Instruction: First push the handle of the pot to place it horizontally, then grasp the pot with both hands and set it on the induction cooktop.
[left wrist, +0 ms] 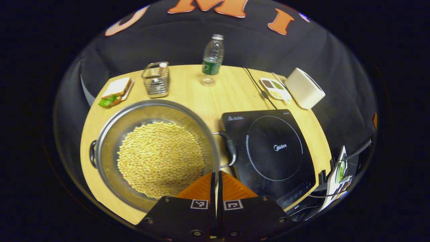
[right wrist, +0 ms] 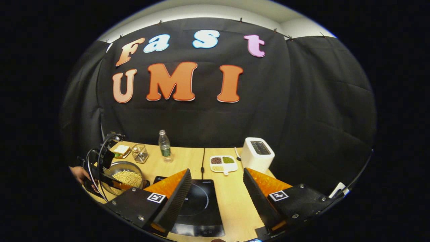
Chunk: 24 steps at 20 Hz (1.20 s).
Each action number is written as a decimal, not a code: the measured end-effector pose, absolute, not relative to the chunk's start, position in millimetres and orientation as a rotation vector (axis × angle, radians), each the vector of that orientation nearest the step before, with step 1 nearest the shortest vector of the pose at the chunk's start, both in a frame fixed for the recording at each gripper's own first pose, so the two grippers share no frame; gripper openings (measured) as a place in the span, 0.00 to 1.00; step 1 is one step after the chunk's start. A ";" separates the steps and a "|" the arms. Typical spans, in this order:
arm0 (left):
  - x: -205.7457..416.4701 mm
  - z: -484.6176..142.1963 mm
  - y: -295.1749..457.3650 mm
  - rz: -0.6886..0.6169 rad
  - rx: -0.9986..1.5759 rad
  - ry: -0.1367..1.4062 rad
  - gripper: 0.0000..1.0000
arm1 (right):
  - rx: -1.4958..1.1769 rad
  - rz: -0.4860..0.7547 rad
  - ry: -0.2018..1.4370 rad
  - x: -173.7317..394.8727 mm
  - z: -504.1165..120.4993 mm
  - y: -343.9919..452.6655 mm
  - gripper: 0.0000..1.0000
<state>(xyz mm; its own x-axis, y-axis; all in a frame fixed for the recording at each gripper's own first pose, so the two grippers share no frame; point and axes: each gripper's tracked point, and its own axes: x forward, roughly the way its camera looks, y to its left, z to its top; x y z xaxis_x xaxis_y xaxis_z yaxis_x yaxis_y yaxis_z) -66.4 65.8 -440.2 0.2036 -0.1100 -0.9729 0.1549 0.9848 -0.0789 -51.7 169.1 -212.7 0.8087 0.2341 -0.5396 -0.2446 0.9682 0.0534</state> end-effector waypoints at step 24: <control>-18.2 -413.2 283.7 -0.030 0.183 1.251 0.84 | -0.011 0.501 1.083 -116.2 -364.9 397.6 0.96</control>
